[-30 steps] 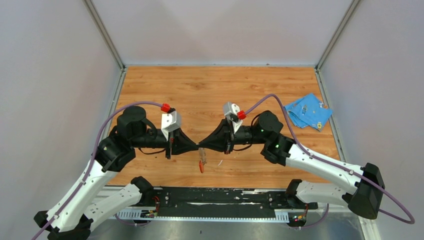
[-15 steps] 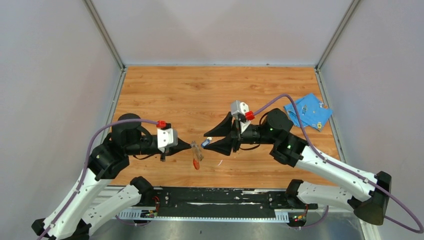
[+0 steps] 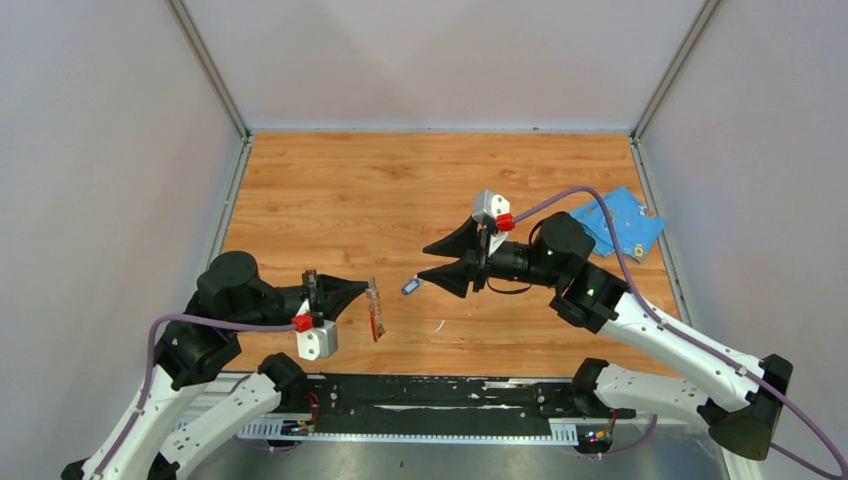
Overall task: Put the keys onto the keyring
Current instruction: Adjust the keyring, then pick up the key from the center of the board.
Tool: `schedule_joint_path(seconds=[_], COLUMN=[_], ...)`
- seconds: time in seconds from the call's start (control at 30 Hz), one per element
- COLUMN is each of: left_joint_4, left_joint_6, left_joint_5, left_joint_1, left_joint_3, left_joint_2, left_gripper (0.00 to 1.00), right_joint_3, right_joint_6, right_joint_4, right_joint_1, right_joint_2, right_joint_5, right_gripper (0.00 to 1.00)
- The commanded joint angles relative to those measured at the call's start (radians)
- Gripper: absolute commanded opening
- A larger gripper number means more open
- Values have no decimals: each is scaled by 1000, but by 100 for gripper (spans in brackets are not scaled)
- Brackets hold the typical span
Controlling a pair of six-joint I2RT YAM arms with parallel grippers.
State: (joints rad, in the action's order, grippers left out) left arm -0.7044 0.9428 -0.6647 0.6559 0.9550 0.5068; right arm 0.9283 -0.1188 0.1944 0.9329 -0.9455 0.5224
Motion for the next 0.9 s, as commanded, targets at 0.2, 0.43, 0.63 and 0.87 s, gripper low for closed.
schedule_joint_path(seconds=[0.2, 0.43, 0.63, 0.87], left_joint_4=[13, 7, -38, -102], left_joint_6=[-48, -380, -502, -535], left_joint_5=[35, 221, 288, 295], left_joint_1=[2, 2, 2, -5], left_joint_3=[6, 2, -70, -91], left_joint_2=[8, 53, 15, 5], left_gripper=[0, 0, 0, 0], right_joint_3=[24, 83, -8, -78], right_joint_6=[22, 74, 10, -54], right_joint_4=[-31, -283, -336, -203], right_joint_1=[-22, -22, -22, -32], right_joint_2=[-53, -128, -202, -416], right_joint_5=[43, -100, -362, -420], right_gripper=[54, 64, 82, 79])
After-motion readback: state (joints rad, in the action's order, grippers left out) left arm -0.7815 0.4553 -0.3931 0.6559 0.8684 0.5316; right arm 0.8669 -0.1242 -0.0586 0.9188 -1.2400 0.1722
